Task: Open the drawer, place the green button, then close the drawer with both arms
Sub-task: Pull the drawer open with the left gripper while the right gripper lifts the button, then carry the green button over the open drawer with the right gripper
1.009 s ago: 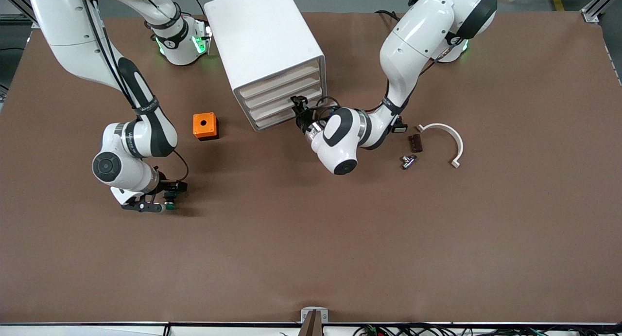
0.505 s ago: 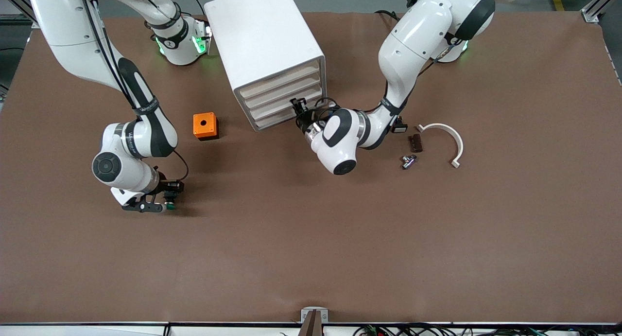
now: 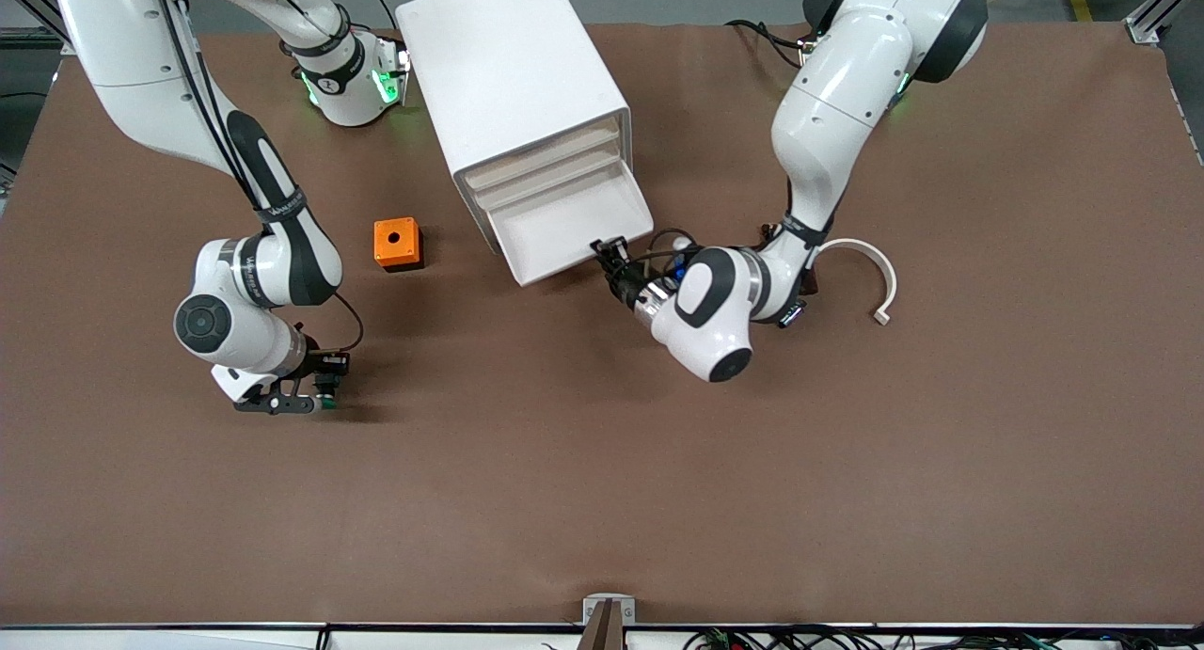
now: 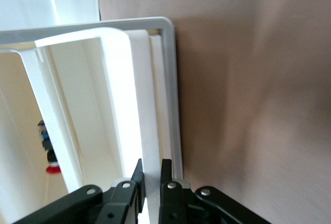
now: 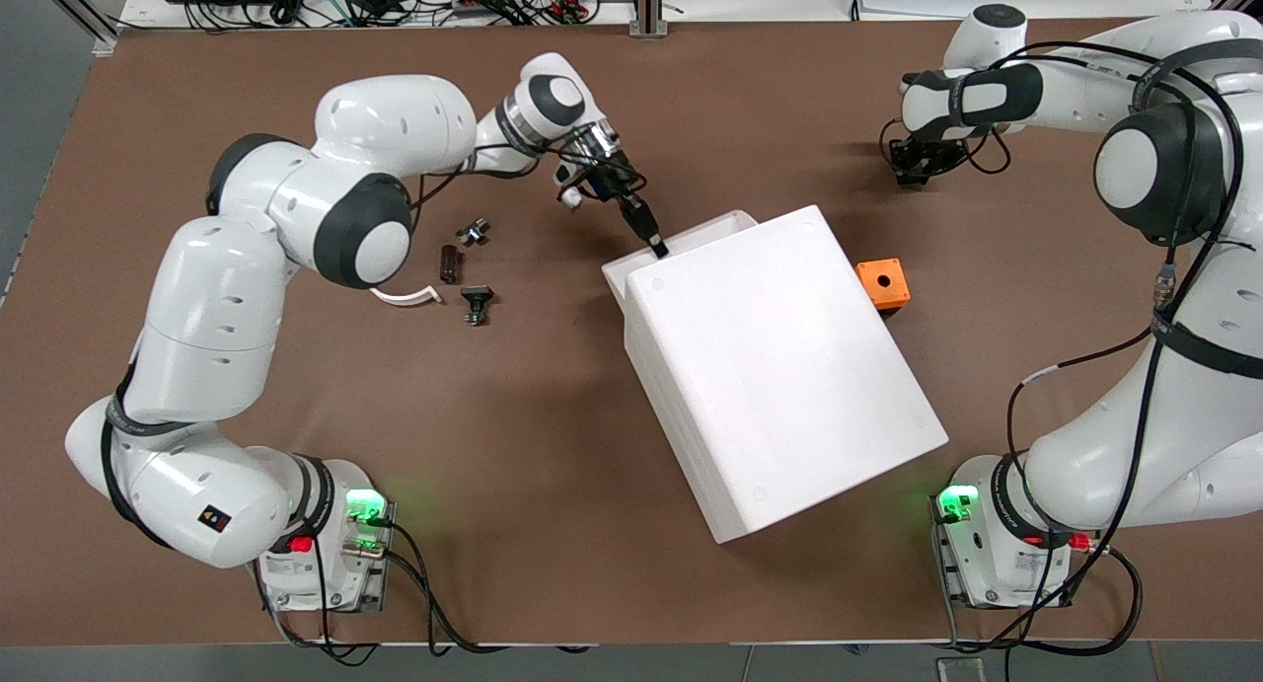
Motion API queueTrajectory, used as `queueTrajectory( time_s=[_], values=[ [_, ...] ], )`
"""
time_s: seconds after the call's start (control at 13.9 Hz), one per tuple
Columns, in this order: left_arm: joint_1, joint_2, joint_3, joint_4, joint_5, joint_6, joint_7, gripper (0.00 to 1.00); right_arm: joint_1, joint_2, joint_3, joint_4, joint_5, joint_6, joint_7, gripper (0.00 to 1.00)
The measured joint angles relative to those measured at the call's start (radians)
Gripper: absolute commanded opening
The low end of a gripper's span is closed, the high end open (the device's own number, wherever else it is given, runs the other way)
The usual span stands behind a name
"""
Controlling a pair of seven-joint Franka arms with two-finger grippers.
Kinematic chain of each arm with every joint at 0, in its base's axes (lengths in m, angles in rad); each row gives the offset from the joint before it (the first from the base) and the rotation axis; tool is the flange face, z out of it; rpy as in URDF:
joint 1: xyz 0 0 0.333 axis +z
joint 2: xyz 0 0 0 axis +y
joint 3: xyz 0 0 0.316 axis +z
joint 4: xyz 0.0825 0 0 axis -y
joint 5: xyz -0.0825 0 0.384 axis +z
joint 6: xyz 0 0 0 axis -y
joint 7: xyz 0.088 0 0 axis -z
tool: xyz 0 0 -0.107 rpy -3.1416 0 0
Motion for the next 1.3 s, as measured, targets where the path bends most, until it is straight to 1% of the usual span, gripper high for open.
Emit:
queueTrajectory(
  time_s=[0.14,0.22,0.36,0.65,0.79,0.94,1.08,1.15,1.3],
  values=[
    [0.047,0.001,0.001,0.01,0.0,0.007,0.03,0.15,0.002,-0.04,0.002,0.018,0.0,-0.08,-0.005,0.22],
    [0.068,0.002,0.001,0.014,0.0,0.007,0.04,0.35,0.009,-0.07,0.004,0.026,0.0,-0.151,-0.005,0.22],
    [0.083,0.003,0.0,0.017,0.0,0.009,0.072,1.0,0.042,-0.126,0.005,0.045,0.0,-0.29,0.012,0.22],
    [0.088,0.01,0.016,0.016,0.006,0.017,0.14,1.0,0.143,-0.206,0.01,0.132,0.0,-0.578,0.218,0.22],
    [0.089,0.009,0.016,0.02,0.007,0.017,0.146,1.0,0.213,-0.225,0.014,0.175,0.001,-0.676,0.361,0.23],
    [0.089,0.008,0.026,0.031,0.024,0.017,0.162,1.0,0.297,-0.238,0.016,0.192,0.002,-0.712,0.535,0.25],
    [0.091,0.002,0.038,0.054,0.084,0.017,0.194,1.0,0.387,-0.242,0.018,0.195,0.012,-0.729,0.717,0.25],
    [0.094,-0.003,0.041,0.07,0.116,0.017,0.206,1.0,0.427,-0.242,0.018,0.195,0.036,-0.735,0.798,0.25],
    [0.101,-0.02,0.049,0.094,0.181,0.016,0.249,1.0,0.485,-0.242,0.019,0.195,0.125,-0.736,0.944,0.25]
  ],
)
